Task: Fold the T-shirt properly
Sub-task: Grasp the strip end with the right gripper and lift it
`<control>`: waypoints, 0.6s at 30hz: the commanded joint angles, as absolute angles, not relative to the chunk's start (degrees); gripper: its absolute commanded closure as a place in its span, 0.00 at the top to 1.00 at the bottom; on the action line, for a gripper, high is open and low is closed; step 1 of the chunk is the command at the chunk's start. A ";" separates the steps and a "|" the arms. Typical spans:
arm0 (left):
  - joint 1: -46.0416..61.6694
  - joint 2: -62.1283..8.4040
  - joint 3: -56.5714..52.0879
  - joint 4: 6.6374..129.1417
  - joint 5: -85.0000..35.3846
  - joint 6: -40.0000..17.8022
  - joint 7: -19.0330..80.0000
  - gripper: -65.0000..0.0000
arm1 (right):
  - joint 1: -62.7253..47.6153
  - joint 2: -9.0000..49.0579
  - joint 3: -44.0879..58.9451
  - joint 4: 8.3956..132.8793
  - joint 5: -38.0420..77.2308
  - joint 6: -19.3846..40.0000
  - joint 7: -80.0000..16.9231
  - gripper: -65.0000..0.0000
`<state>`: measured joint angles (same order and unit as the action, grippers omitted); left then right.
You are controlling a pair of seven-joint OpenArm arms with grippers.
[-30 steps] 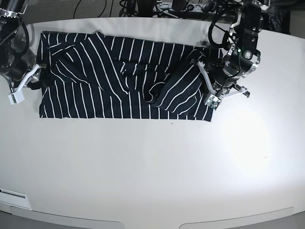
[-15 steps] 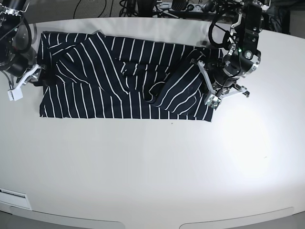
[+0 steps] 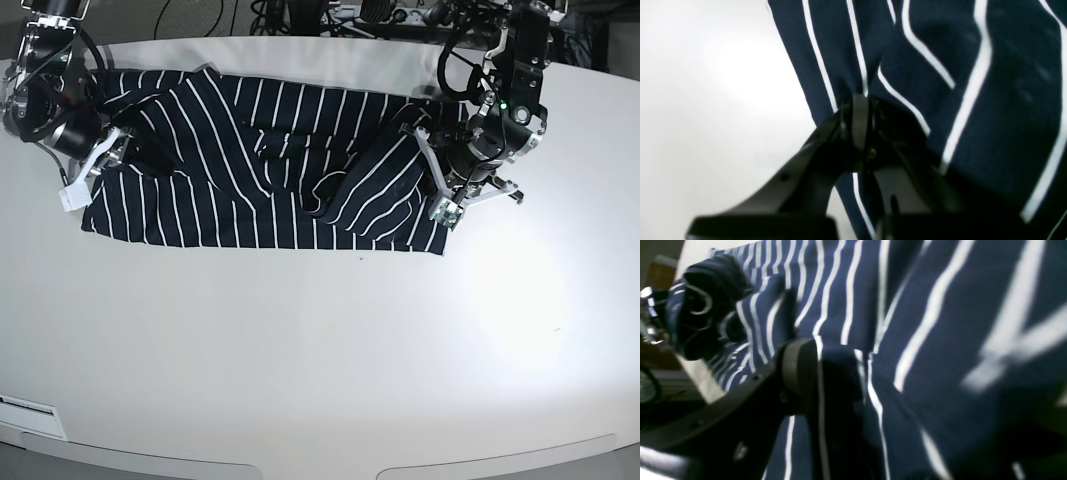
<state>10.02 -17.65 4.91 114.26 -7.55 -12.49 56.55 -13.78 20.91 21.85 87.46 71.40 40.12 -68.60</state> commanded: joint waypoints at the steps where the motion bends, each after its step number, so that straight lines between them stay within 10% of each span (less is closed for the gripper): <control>1: 9.82 -18.11 4.73 115.26 -7.62 -12.47 55.77 0.00 | -13.65 21.58 21.26 87.99 71.16 40.00 -69.71 0.61; 7: 9.80 -18.11 4.73 115.26 -7.62 -12.47 55.27 0.00 | -13.63 21.58 17.80 87.99 71.16 40.00 -69.69 0.57; 12: 9.45 -18.11 4.73 115.31 -8.21 -12.43 52.36 0.00 | -13.30 21.76 17.61 88.01 68.82 40.00 -69.60 0.00; 16: 7.53 -18.11 4.73 115.46 -13.52 -11.77 51.42 0.00 | -12.80 21.96 17.72 88.01 66.26 40.00 -68.66 0.00; 18: 6.04 -18.11 4.73 115.52 -16.01 -11.81 51.42 0.16 | -11.99 21.93 17.72 88.03 62.48 40.00 -68.66 0.00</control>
<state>6.74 -17.65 4.91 114.30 -15.77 -12.05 52.66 -12.45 20.91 17.39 87.46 65.23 40.60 -68.10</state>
